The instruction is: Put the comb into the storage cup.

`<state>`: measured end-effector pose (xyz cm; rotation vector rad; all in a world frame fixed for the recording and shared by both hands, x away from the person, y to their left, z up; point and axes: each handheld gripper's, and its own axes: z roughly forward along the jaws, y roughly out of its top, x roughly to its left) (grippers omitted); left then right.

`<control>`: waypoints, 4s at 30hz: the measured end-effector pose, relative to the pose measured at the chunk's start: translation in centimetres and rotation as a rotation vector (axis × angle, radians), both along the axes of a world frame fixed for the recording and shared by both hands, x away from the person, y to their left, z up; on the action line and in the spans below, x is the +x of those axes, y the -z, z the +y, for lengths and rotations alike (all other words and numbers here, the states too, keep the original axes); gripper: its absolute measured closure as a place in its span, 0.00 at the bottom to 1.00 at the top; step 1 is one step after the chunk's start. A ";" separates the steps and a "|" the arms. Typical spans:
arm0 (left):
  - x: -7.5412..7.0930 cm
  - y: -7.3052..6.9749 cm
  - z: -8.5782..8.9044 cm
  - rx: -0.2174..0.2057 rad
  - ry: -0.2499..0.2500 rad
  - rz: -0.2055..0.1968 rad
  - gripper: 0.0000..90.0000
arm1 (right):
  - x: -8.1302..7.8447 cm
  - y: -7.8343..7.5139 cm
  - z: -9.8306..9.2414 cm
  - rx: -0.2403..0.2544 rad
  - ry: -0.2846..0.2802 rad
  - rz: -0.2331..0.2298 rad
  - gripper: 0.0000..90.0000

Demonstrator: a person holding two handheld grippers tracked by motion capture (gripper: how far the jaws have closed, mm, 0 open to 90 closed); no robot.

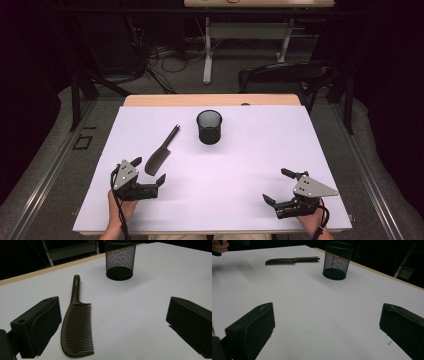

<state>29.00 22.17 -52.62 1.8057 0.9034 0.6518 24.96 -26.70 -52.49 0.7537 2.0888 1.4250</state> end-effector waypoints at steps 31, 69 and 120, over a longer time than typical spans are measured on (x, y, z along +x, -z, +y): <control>3.3 -0.6 -1.3 0.034 -0.014 0.048 0.00 | 0.1 0.1 0.0 -0.001 -0.003 0.008 0.00; 9.1 -2.1 -1.0 0.034 -0.128 0.106 0.00 | 0.2 0.1 -0.1 0.004 -0.004 0.021 0.00; 19.5 0.0 -3.9 0.124 -0.243 0.316 1.00 | 0.2 0.2 -0.1 0.004 -0.018 0.032 0.00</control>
